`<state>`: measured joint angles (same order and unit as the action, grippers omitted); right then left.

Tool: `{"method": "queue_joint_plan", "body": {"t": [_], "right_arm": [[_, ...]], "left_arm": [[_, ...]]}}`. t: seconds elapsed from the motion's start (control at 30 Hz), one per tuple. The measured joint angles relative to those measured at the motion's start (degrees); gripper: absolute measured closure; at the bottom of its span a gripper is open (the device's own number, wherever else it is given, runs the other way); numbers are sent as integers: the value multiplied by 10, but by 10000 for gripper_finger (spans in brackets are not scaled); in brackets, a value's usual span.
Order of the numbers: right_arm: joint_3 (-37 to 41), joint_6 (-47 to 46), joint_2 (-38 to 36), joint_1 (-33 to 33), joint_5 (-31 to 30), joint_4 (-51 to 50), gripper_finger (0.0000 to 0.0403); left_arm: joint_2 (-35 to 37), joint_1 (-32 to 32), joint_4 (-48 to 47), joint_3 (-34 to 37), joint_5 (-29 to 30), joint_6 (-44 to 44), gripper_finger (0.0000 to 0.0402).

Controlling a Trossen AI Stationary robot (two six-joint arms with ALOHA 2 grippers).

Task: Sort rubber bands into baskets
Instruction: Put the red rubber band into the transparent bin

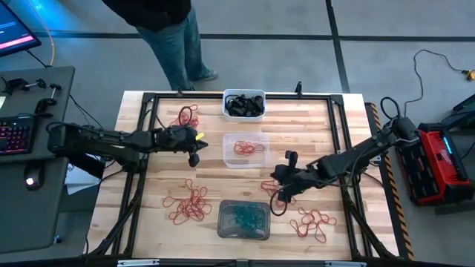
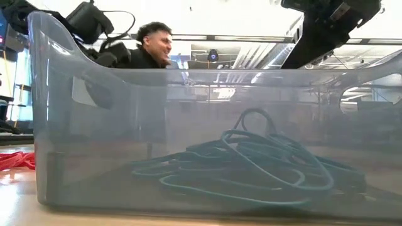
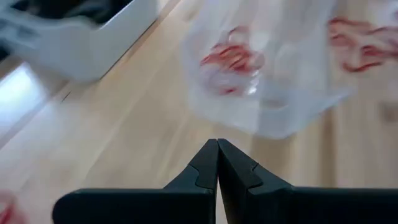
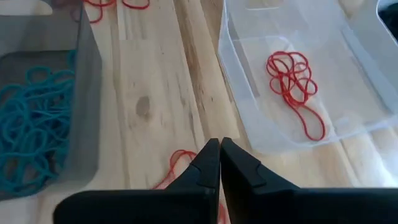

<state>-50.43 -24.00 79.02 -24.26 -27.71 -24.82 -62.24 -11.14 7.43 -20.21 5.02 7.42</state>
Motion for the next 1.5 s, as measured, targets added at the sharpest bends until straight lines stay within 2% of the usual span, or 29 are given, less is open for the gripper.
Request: {"method": "queue_joint_plan", "body": {"t": [0.23, 0.37, 0.5, 0.7, 0.93, 1.1, 1.33, 1.5], "right_arm": [[49, 88, -3, 49, 69, 114, 403], [75, 94, -31, 71, 78, 134, 403], [86, 101, -67, 79, 72, 132, 403], [86, 155, -89, 79, 65, 141, 403], [86, 164, -89, 81, 65, 151, 403], [86, 168, -89, 81, 65, 162, 403], [86, 166, -89, 81, 65, 171, 403], [86, 165, -89, 81, 65, 182, 403]], "left_arm": [[4, -73, -72, 0, -4, 27, 401], [4, -93, -129, -7, 31, 57, 395], [-8, -99, -182, -30, 79, 67, 370], [-58, -99, -150, -34, 123, 76, 328], [-119, -106, -127, -34, 196, 90, 319], [-138, -131, -117, -34, 165, 90, 324], [-173, -163, -93, -34, 120, 55, 374], [-151, -162, -75, -37, 115, 44, 398]]}}
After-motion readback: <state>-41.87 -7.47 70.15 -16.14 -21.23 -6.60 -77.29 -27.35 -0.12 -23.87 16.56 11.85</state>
